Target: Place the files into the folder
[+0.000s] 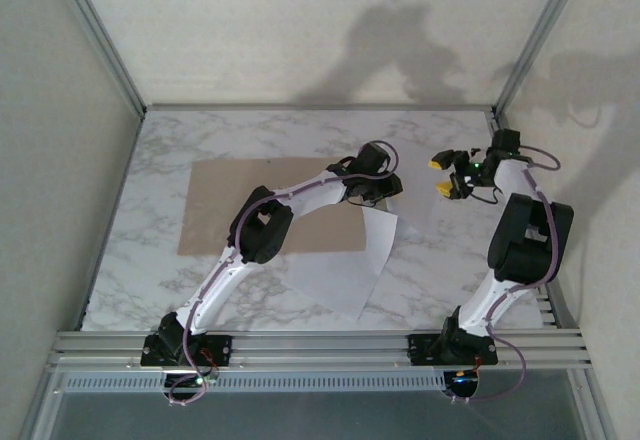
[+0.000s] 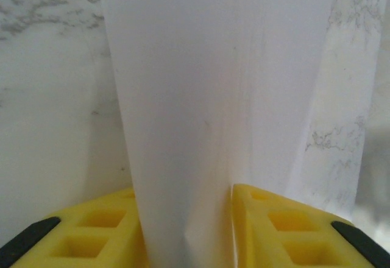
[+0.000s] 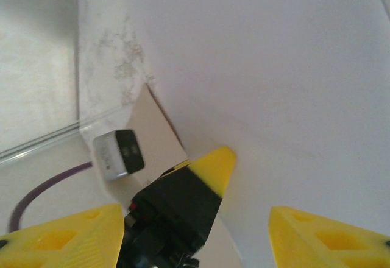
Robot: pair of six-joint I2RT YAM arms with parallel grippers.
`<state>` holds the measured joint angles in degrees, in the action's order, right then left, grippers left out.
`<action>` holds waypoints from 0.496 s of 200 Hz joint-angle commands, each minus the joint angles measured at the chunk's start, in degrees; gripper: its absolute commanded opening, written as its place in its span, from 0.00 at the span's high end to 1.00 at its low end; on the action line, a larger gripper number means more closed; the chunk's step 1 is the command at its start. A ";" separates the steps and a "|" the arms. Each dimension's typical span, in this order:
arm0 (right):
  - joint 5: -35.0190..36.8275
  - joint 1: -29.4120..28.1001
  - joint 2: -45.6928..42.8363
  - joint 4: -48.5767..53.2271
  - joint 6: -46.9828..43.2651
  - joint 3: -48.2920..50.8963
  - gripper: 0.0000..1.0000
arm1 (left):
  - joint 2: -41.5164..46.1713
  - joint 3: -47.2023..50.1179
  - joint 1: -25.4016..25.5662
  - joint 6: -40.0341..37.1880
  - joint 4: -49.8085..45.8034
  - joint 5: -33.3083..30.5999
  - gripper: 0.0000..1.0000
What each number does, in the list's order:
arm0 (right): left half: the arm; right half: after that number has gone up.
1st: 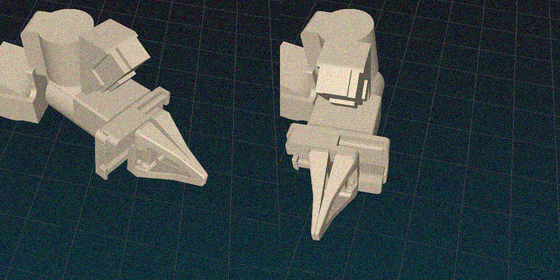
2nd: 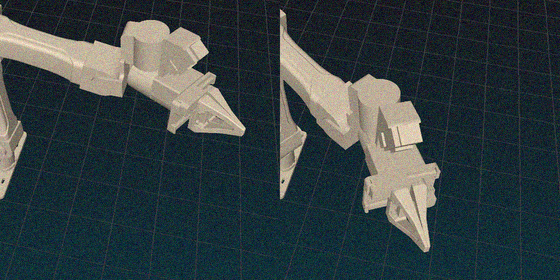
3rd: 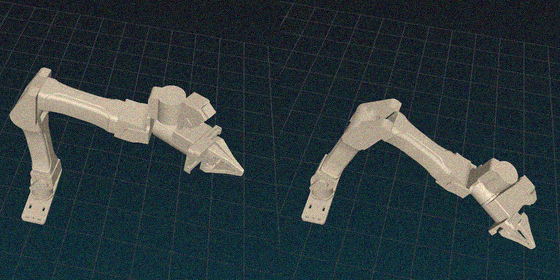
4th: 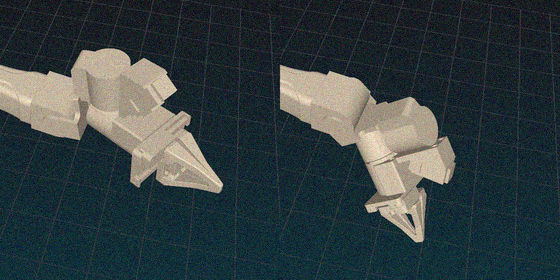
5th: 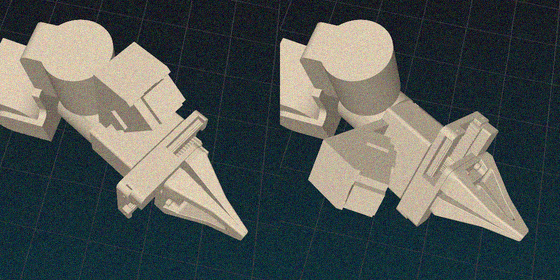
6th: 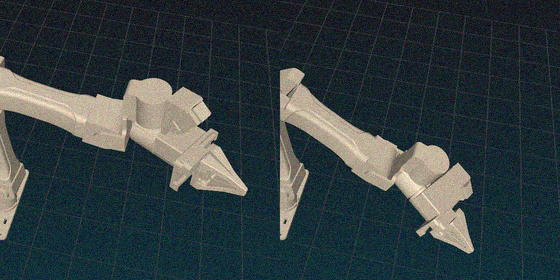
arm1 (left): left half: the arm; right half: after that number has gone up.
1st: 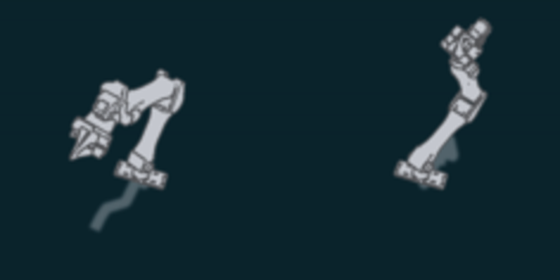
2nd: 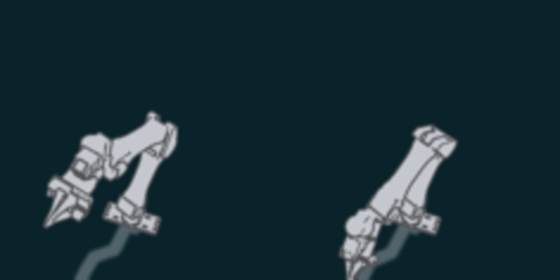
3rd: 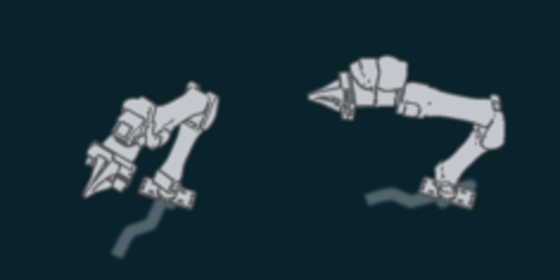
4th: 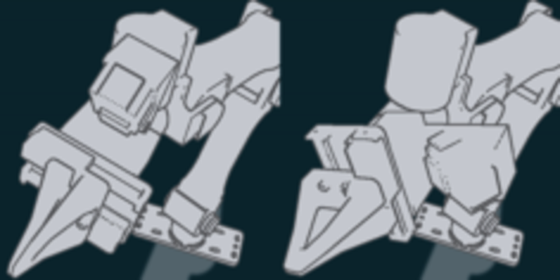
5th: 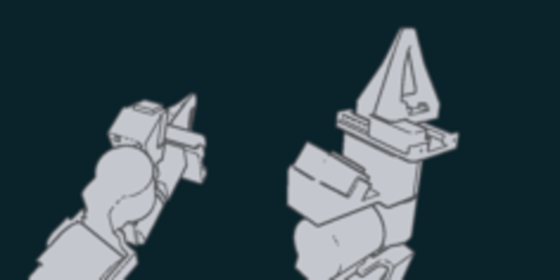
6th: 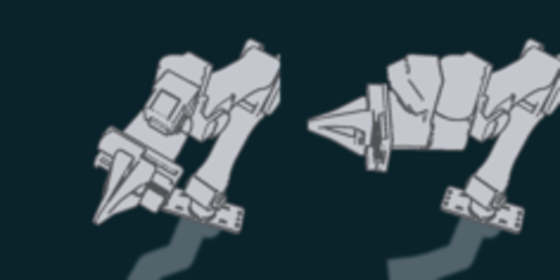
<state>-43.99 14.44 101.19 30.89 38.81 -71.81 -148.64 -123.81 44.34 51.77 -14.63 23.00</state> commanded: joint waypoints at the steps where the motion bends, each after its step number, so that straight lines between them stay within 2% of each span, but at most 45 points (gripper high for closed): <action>1: -4.75 1.57 -3.57 -0.29 1.86 2.22 0.35 | 1.94 1.12 0.31 2.58 1.04 3.69 0.64; 99: -17.56 5.84 -12.55 -10.20 11.50 10.68 0.33 | 9.85 7.41 -0.90 7.80 9.11 8.88 0.66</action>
<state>-56.71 19.51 91.98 23.49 47.11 -62.17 -144.49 -117.89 44.14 57.25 -9.91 29.34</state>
